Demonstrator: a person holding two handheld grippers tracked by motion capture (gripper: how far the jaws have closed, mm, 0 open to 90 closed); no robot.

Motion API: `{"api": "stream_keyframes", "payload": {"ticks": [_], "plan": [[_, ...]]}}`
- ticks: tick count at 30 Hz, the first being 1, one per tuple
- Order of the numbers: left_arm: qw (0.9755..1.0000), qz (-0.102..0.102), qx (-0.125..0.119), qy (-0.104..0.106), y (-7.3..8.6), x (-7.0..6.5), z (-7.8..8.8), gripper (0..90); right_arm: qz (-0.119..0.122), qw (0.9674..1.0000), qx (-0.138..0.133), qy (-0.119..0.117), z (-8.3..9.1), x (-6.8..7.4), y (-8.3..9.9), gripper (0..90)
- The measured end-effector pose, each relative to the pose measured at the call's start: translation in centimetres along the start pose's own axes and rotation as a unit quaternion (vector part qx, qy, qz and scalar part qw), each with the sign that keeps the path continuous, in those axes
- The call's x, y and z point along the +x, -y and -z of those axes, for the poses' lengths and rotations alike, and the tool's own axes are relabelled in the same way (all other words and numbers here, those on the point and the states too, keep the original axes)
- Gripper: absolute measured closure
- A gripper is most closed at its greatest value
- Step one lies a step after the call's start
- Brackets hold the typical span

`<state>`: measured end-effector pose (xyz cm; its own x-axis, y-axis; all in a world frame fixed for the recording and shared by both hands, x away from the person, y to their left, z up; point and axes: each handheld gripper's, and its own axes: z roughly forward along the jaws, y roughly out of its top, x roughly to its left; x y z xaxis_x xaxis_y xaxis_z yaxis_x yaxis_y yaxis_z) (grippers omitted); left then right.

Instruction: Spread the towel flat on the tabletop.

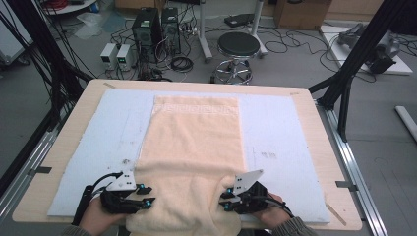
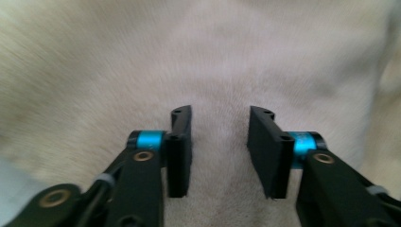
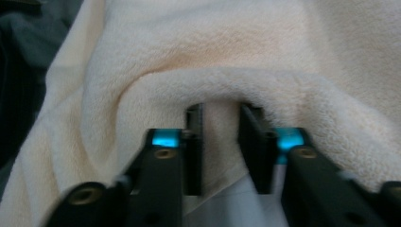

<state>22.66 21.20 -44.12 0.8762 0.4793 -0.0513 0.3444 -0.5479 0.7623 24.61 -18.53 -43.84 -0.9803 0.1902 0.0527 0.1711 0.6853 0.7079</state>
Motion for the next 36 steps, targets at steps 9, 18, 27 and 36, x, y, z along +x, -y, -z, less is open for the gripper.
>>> {"api": "stream_keyframes", "payload": {"ticks": [9, 18, 27, 36], "plan": [[0.9995, -0.002, 0.002, 0.03, -0.5, -1.4, 2.1, 86.5, 0.02, 0.999, 0.015, -0.036, 2.1, 2.7, 0.0, 88.0], [0.9988, -0.009, -0.032, 0.036, -0.6, -2.3, 4.3, 65.0, 0.026, 0.9986, -0.04, -0.021, 5.5, 4.8, -0.4, 69.0], [0.999, -0.031, 0.007, 0.031, 1.0, -1.1, 1.3, 69.0, 0.028, 0.9994, 0.018, -0.008, 1.2, 1.0, 0.8, 74.7], [0.998, -0.027, 0.001, 0.058, 0.7, -1.6, 2.9, 85.4, 0.032, 0.9987, 0.024, -0.03, 3.0, 1.3, 1.0, 85.3]]}}
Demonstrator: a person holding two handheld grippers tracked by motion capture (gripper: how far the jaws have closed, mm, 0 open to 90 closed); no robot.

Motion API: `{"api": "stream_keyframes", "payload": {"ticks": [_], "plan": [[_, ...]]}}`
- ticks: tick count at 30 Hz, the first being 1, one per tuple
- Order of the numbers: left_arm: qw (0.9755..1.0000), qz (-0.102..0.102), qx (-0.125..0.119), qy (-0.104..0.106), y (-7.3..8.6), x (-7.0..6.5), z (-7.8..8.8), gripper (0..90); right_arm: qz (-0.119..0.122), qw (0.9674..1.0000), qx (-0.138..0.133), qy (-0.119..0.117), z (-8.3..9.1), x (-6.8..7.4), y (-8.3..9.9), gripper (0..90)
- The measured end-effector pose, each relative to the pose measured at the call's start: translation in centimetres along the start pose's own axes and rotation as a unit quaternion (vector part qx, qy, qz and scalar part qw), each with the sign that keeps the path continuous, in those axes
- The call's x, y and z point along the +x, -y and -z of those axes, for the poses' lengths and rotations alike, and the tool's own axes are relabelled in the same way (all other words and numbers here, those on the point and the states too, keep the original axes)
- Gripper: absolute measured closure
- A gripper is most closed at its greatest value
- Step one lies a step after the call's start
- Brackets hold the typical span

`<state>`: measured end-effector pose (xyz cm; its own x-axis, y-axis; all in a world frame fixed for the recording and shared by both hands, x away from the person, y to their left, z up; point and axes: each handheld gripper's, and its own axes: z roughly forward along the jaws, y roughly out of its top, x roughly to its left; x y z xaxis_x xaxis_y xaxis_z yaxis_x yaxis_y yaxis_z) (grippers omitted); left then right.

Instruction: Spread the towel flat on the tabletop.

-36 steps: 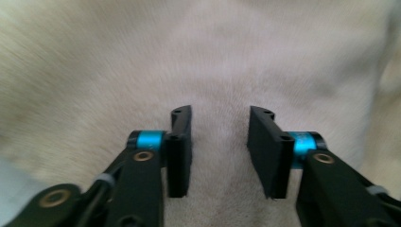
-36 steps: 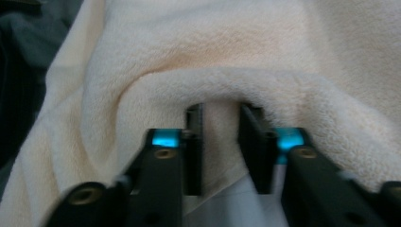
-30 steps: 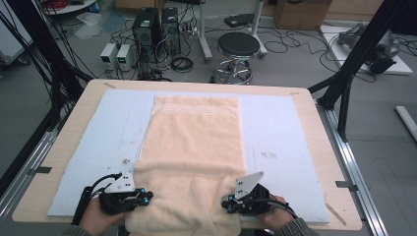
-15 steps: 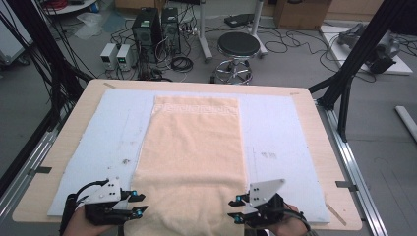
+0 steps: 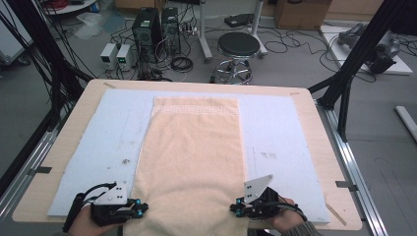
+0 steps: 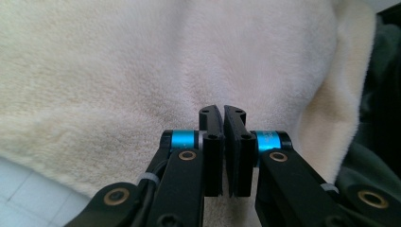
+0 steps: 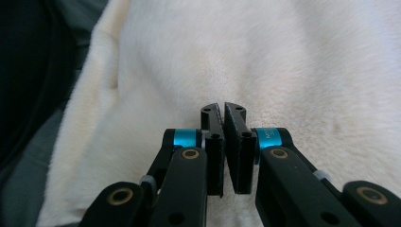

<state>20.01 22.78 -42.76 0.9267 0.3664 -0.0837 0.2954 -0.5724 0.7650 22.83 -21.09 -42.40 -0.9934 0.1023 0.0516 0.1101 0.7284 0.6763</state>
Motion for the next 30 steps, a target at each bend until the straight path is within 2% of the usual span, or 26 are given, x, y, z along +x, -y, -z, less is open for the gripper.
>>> {"api": "stream_keyframes", "payload": {"ticks": [2, 4, 6, 8, 10, 12, 15, 19, 21, 26, 28, 30], "plan": [[0.9999, 0.006, -0.014, -0.004, -0.1, 0.1, 0.4, 81.0, -0.004, 0.9998, -0.019, 0.009, 0.9, 0.2, -0.2, 80.1], [0.9998, 0.012, -0.018, -0.004, -0.2, 0.3, 0.3, 74.3, -0.005, 0.9995, -0.031, 0.011, 1.0, 0.4, -0.8, 75.0], [0.9998, 0.011, -0.017, -0.005, -0.4, 0.3, -0.2, 69.5, -0.004, 0.9991, -0.042, 0.005, 0.3, 0.6, -1.5, 72.1], [1.0, 0.004, -0.005, 0.0, -0.6, 0.3, -1.1, 68.6, 0.006, 0.9994, -0.033, -0.005, -1.0, 0.7, -2.3, 69.2], [0.9999, -0.005, 0.015, 0.003, -0.6, 0.3, -1.8, 69.8, 0.019, 0.9996, -0.018, -0.013, -2.3, 0.7, -2.6, 68.1], [0.9998, -0.01, 0.019, 0.003, -0.4, 0.3, -2.1, 71.4, 0.018, 0.9997, -0.001, -0.017, -3.3, 0.7, -2.4, 70.2], [0.9999, 0.002, 0.014, 0.007, -0.1, 0.4, -1.8, 77.5, 0.012, 0.9996, -0.013, -0.022, -3.5, 0.8, -1.8, 79.0], [0.9999, 0.001, 0.014, 0.006, 0.1, 0.4, -1.6, 81.2, 0.017, 0.9991, -0.007, -0.037, -3.4, 1.1, -2.0, 79.9], [0.9999, 0.001, 0.011, 0.004, 0.1, 0.4, -1.4, 80.7, 0.011, 0.9988, -0.016, -0.044, -3.3, 1.1, -2.0, 78.9], [0.9996, 0.012, -0.017, -0.018, -0.1, 0.7, -0.7, 70.3, -0.014, 0.999, -0.042, -0.003, -1.9, 0.2, -1.8, 69.3], [0.999, 0.017, -0.028, -0.031, -0.2, 0.9, -0.3, 67.2, -0.033, 0.9977, -0.056, 0.019, -1.2, -0.3, -1.7, 64.0], [0.998, 0.023, -0.041, -0.042, -0.4, 1.1, 0.0, 64.2, -0.051, 0.9957, -0.071, 0.032, -0.5, -1.0, -1.4, 60.2]]}}
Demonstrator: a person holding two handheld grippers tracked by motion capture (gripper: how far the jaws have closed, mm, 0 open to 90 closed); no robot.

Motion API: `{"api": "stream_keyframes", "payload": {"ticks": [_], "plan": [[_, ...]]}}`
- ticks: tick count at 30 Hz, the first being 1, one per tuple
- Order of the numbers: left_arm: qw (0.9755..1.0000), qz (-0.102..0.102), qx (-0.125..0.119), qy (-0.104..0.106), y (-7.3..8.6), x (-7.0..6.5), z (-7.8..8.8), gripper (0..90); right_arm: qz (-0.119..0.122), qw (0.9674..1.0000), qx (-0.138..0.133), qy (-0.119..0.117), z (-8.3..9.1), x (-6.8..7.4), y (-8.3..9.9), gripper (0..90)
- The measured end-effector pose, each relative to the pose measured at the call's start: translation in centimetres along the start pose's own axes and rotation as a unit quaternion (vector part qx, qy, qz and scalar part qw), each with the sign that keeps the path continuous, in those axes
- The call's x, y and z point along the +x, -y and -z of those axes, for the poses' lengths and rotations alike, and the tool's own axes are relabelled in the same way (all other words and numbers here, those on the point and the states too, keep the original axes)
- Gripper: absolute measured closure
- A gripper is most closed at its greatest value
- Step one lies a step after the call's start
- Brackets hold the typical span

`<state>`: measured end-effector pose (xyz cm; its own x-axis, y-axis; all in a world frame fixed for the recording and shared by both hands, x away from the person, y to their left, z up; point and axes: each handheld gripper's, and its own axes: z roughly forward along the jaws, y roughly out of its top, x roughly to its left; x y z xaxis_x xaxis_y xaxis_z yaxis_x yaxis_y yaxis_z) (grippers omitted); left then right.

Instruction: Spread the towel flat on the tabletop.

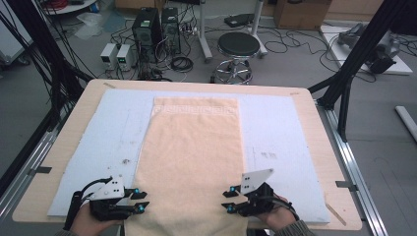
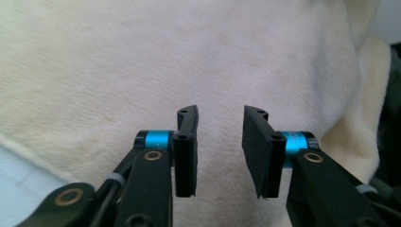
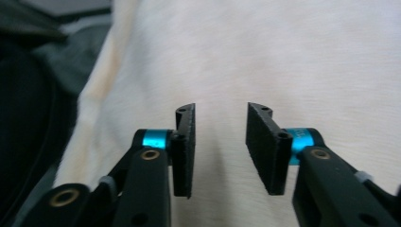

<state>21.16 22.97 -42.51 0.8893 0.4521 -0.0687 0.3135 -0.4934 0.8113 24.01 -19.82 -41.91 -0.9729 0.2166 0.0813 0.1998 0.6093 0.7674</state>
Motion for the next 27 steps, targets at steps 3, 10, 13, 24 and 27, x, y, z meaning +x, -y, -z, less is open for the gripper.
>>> {"api": "stream_keyframes", "payload": {"ticks": [3, 10, 13, 24, 27], "plan": [[0.9997, 0.01, -0.018, -0.013, -0.3, 0.4, 0.3, 59.5, -0.028, 0.9991, -0.023, 0.022, 0.7, -1.1, 0.1, 53.3], [0.9978, 0.03, -0.044, -0.04, -1.2, 1.6, 0.5, 46.7, -0.072, 0.9952, -0.031, 0.058, 1.1, -3.6, -0.2, 36.5], [0.997, 0.034, -0.048, -0.05, -1.6, 2.1, 0.4, 42.7, -0.089, 0.9931, -0.034, 0.069, 1.1, -4.5, -0.4, 29.7], [0.9945, 0.047, -0.058, -0.073, -3.8, 4.2, 0.3, 32.0, -0.092, 0.9897, -0.038, 0.103, 1.4, -7.2, -2.5, 20.9], [0.9944, 0.046, -0.059, -0.075, -4.3, 4.5, 0.2, 31.2, -0.088, 0.9899, -0.035, 0.106, 1.5, -7.7, -3.0, 20.5]]}}
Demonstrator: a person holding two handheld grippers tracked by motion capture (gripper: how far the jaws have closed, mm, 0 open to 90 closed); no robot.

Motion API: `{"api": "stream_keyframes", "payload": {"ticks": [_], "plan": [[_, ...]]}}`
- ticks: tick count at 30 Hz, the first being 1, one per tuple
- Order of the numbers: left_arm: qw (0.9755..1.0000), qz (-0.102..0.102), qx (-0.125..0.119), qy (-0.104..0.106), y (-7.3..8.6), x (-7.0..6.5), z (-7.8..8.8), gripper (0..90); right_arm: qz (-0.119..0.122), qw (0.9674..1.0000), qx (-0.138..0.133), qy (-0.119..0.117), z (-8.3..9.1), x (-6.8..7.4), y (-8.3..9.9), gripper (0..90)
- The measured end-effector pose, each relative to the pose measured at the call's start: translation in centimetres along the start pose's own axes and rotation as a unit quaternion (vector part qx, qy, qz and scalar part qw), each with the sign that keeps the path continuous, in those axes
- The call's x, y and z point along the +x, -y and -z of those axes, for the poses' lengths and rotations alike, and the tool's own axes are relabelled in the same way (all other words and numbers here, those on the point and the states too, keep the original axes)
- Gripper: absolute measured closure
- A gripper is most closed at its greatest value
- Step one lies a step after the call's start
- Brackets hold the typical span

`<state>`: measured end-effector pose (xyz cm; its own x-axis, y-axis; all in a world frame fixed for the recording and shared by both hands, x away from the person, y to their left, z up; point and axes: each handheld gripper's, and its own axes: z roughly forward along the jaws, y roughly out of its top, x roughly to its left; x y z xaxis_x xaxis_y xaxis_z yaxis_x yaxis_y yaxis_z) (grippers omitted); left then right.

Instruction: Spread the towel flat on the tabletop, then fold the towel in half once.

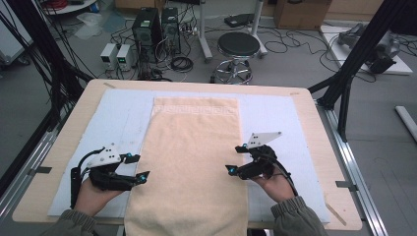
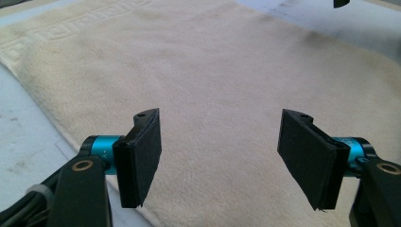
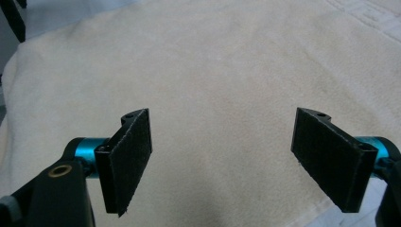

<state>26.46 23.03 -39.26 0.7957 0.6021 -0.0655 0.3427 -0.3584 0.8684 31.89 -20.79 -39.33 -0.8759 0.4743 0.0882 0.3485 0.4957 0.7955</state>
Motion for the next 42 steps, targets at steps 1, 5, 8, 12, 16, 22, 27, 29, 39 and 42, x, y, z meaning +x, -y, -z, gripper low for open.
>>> {"api": "stream_keyframes", "payload": {"ticks": [1, 5, 8, 12, 16, 22, 27, 29, 39, 42], "plan": [[1.0, -0.001, 0.001, 0.0, -0.1, 0.0, -0.1, 31.2, -0.001, 1.0, 0.001, 0.001, 0.0, -0.1, -0.1, 20.5], [1.0, -0.006, 0.006, -0.002, -0.4, 0.2, -0.2, 31.2, 0.007, 1.0, 0.002, 0.003, 0.0, -0.2, -0.6, 20.5], [1.0, -0.004, 0.006, -0.003, -0.4, 0.3, -0.3, 31.2, 0.007, 1.0, 0.003, 0.003, -0.1, -0.3, -0.6, 20.4], [0.9999, 0.006, 0.009, -0.007, -0.4, 0.9, -0.5, 31.2, 0.005, 1.0, 0.008, 0.001, -0.4, -0.6, -0.6, 20.4], [0.9998, 0.012, 0.012, -0.012, -0.7, 1.6, -0.7, 31.0, 0.006, 1.0, 0.005, 0.004, -0.6, -0.8, -0.9, 20.4], [0.9993, 0.018, 0.008, -0.033, -2.4, 3.6, -1.1, 31.2, 0.007, 0.9998, 0.013, 0.015, -0.8, -2.1, -1.8, 20.5], [0.9984, 0.021, 0.002, -0.052, -4.8, 5.4, -1.4, 32.6, 0.001, 0.9993, 0.006, 0.036, -0.4, -4.3, -3.5, 20.7], [0.9981, 0.018, -0.001, -0.059, -5.8, 6.0, -1.7, 32.7, -0.002, 0.9989, 0.004, 0.046, -0.3, -5.1, -4.1, 20.8], [0.9956, 0.033, 0.022, -0.085, -6.2, 9.1, -5.4, 37.5, -0.034, 0.9953, 0.032, 0.084, -2.4, -9.3, -4.2, 25.1], [0.994, 0.031, 0.044, -0.095, -5.5, 9.7, -6.9, 38.1, -0.032, 0.9949, 0.047, 0.084, -3.6, -9.7, -3.9, 26.7]]}}
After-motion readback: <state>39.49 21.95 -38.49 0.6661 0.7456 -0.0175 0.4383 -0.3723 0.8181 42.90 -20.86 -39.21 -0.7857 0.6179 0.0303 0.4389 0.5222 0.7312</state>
